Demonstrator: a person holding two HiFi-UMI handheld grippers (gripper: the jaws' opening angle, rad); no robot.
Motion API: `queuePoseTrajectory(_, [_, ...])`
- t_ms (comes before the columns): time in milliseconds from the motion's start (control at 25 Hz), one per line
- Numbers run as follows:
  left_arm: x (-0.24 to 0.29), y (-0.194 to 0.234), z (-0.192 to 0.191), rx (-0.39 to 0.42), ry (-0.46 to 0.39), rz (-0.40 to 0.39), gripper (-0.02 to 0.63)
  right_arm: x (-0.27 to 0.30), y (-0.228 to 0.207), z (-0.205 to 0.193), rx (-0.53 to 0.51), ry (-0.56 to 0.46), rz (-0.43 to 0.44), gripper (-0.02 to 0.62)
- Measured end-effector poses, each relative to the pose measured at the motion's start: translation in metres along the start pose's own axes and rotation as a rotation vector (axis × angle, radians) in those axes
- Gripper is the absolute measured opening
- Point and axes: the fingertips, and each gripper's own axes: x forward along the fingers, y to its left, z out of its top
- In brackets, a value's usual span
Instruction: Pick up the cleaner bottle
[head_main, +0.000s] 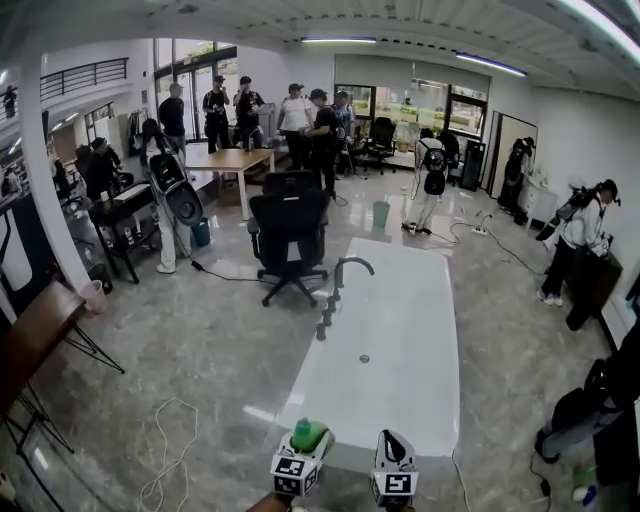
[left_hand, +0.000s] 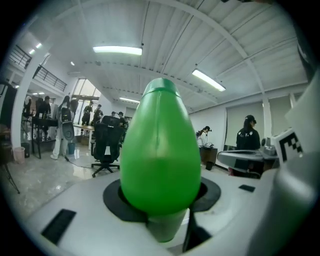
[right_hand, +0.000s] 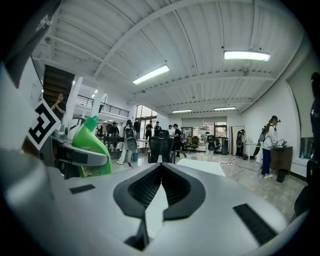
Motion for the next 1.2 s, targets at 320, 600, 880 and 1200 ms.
queuePoseTrajectory(320, [0.006, 0.008, 0.022, 0.035, -0.013, -0.028, 0.183, 0.006, -0.005, 0.024, -0.008, -0.014, -0.030, 0.018])
queuePoseTrajectory(600, [0.014, -0.008, 0.026, 0.052, -0.035, -0.037, 0.183, -0.005, -0.018, 0.037, -0.065, -0.015, -0.026, 0.017])
queuePoseTrajectory(880, [0.016, -0.028, 0.041, 0.038, -0.066, -0.036, 0.183, -0.007, -0.029, 0.042, -0.068, -0.029, 0.003, 0.018])
queuePoseTrajectory(1200, [0.028, -0.040, 0.049, 0.064, -0.064, -0.035, 0.183, -0.004, -0.053, 0.042, -0.048, -0.026, -0.023, 0.017])
